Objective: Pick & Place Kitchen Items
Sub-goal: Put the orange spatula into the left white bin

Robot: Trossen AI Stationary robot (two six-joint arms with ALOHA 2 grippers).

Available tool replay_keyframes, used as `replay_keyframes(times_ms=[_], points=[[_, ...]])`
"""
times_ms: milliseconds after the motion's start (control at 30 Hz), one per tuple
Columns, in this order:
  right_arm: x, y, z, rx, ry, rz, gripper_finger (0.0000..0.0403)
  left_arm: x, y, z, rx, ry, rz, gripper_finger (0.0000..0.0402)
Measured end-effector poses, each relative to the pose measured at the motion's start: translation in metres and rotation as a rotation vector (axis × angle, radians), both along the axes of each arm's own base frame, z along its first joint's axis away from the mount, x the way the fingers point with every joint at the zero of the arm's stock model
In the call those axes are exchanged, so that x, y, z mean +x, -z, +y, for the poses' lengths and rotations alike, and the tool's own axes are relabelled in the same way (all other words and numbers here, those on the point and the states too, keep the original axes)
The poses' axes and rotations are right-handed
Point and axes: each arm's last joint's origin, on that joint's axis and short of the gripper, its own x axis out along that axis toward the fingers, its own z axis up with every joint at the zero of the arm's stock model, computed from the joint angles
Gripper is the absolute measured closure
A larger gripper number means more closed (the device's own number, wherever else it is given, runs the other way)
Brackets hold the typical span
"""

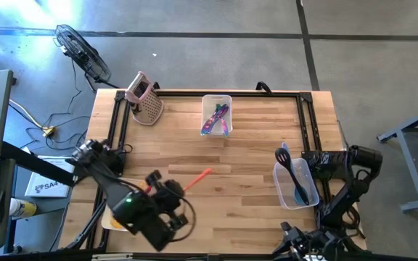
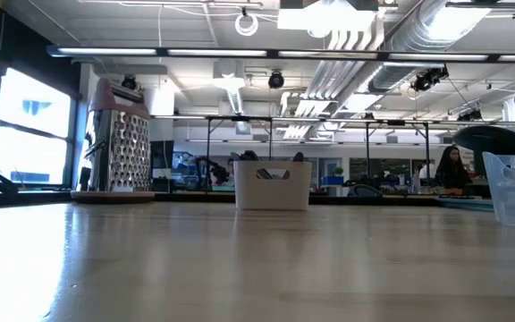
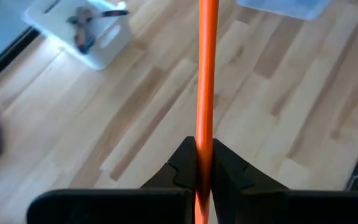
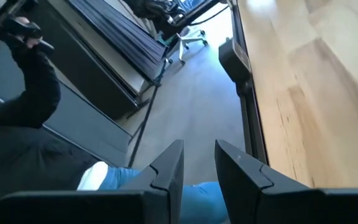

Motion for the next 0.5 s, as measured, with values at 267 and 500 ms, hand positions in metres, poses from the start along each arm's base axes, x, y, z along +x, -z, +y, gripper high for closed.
replay_keyframes(times_ms=[267, 500], points=[[0.001, 0.007, 0.004, 0.04, 0.007, -0.002, 0.0319, -0.055, 0.024, 0.011, -0.039, -0.113, -0.038, 0.0388], [0.002, 0.007, 0.004, 0.035, 0.024, -0.011, 0.0319, -0.088, 0.038, -0.002, -0.026, -0.115, -0.178, 0.0388]])
